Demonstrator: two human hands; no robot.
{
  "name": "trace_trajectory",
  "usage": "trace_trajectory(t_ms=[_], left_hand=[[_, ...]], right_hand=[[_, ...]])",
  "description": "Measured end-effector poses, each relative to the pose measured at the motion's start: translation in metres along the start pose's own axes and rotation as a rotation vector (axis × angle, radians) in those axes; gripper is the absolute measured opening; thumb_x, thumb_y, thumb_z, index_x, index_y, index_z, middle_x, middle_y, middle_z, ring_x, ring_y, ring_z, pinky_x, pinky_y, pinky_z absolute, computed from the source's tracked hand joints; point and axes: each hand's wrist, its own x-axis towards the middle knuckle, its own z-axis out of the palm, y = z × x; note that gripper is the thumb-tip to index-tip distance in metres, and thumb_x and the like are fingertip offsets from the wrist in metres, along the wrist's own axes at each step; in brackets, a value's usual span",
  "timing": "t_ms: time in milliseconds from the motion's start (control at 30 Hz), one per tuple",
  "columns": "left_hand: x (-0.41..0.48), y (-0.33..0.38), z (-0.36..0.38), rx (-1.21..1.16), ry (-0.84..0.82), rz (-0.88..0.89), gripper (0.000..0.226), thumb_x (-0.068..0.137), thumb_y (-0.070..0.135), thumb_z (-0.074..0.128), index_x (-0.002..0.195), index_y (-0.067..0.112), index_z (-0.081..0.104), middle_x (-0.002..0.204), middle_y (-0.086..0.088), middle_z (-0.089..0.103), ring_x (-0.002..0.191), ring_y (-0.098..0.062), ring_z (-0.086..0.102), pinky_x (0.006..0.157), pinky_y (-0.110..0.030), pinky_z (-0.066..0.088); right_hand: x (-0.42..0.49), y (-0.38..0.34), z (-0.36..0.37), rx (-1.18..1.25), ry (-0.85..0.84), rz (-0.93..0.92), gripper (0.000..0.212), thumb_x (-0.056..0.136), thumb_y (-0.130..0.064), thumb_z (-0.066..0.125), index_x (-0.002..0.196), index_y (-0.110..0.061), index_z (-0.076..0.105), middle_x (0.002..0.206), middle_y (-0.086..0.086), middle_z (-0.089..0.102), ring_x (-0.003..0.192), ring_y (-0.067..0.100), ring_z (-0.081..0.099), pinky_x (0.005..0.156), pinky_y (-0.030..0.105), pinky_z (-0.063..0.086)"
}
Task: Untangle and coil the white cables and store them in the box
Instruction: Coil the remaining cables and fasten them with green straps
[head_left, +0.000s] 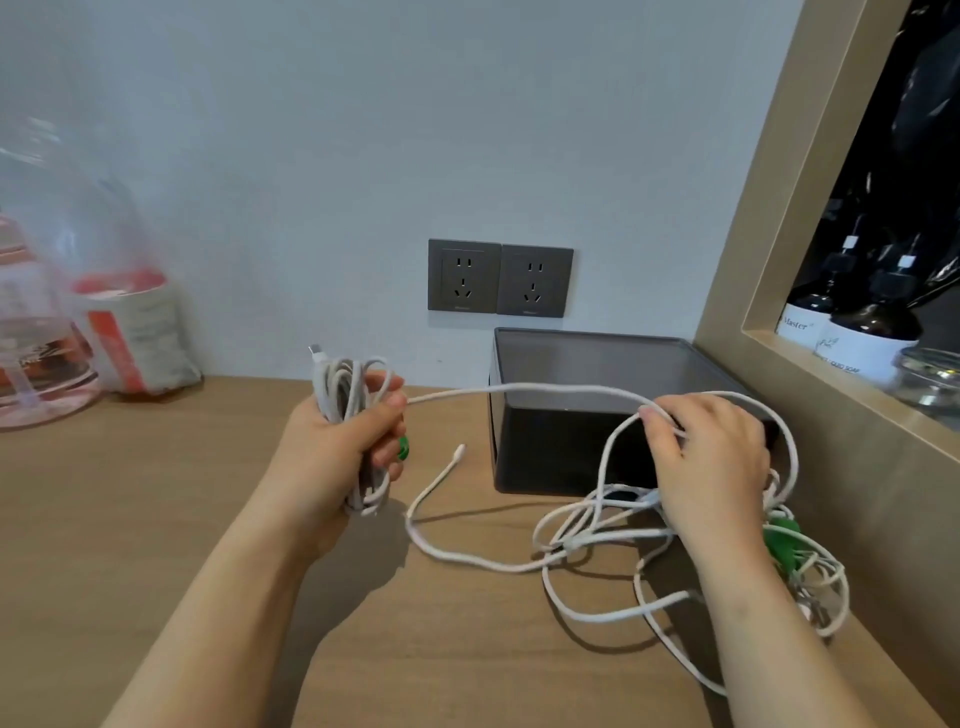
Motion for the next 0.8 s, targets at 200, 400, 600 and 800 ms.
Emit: trace_trajectory(t_ms=[200,400,600,800], left_hand=[[0.0,-0.025,0.014,0.24,-0.026,-0.037,0.016,0.09,0.003,0.058,0.089,0.019,0.058,0.05,0.004,0.051,0.042,-0.01,0.045,0.047,-0.025,0.041],[0.0,-0.032,0.016,0.313,0.002,-0.075,0.009,0.09,0.015,0.062,0.084,0.011,0.056,0.054,0.001,0.055,0.046,-0.012,0.05,0.057,-0.031,0.048],[-0.001,-0.038,0.022,0.33,-0.026,-0.129,0.018,0.091,0.022,0.06,0.08,0.01,0.053,0.053,0.001,0.055,0.047,-0.013,0.051,0.063,-0.036,0.05],[-0.003,-0.038,0.027,0.266,-0.022,-0.14,0.018,0.093,0.023,0.056,0.082,0.009,0.052,0.057,-0.002,0.055,0.043,-0.011,0.049,0.053,-0.03,0.049]], right_hand=[[-0.012,-0.028,0.004,-0.202,-0.012,-0.115,0.019,0.09,-0.025,0.053,0.099,-0.022,0.07,0.104,-0.002,0.068,0.13,0.023,0.041,0.109,0.047,0.003],[-0.017,-0.04,-0.006,-0.252,-0.143,-0.137,0.024,0.092,-0.022,0.051,0.113,-0.023,0.063,0.091,-0.001,0.067,0.116,0.02,0.051,0.11,0.045,0.001],[-0.017,-0.041,-0.005,-0.2,-0.23,-0.158,0.029,0.098,-0.035,0.037,0.11,-0.031,0.062,0.076,-0.01,0.064,0.094,0.012,0.058,0.113,0.042,0.003],[-0.014,-0.042,-0.007,-0.086,-0.308,-0.194,0.025,0.097,-0.029,0.044,0.119,-0.027,0.056,0.087,-0.009,0.064,0.094,0.012,0.056,0.104,0.031,0.024]])
